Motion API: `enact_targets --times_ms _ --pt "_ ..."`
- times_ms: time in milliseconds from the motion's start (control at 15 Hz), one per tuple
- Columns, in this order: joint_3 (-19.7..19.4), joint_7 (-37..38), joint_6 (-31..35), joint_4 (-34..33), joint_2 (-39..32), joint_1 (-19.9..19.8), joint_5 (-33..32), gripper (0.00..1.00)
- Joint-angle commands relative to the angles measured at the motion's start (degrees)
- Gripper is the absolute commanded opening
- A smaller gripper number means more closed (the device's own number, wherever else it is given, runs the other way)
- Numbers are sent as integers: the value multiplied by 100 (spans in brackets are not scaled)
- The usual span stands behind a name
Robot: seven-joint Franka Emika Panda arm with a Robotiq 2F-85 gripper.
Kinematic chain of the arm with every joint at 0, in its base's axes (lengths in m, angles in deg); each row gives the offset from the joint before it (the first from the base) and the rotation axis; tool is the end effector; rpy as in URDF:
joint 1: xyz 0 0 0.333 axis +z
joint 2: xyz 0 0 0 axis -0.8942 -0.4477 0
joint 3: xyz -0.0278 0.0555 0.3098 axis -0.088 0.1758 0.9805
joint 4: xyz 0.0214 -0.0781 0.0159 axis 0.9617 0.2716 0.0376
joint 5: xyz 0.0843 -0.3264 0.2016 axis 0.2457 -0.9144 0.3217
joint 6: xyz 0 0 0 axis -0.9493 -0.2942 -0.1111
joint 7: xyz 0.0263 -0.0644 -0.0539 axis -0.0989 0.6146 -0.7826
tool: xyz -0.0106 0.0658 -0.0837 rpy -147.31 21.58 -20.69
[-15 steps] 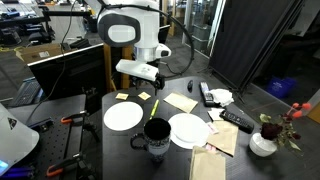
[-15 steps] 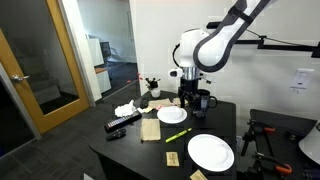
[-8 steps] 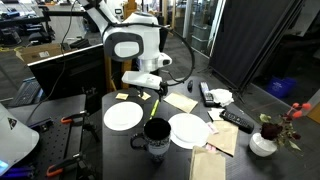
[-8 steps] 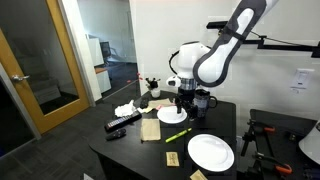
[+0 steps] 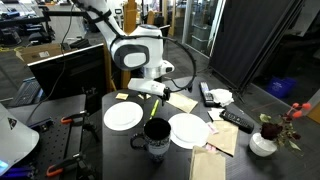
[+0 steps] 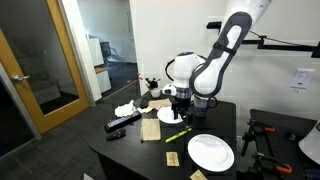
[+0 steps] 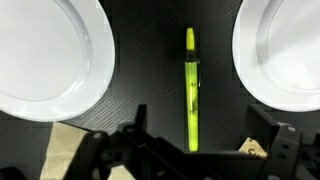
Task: Pick the marker from the cup and put it on the table, move the cup slightly to the right then pick the marker and put it back in the cup
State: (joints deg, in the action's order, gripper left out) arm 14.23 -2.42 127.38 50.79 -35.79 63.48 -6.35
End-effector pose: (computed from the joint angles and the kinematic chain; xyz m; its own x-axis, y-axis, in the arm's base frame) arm 0.5208 0.0327 0.1607 0.6333 0.7727 0.0430 0.7723 -0.6345 0.0291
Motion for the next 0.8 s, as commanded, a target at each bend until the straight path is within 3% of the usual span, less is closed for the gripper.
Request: enact_targets --times_ms 0,733 --pt "217 185 22 -297 -307 -204 -194 100" --pt "315 230 -39 -700 -887 -300 -251 100"
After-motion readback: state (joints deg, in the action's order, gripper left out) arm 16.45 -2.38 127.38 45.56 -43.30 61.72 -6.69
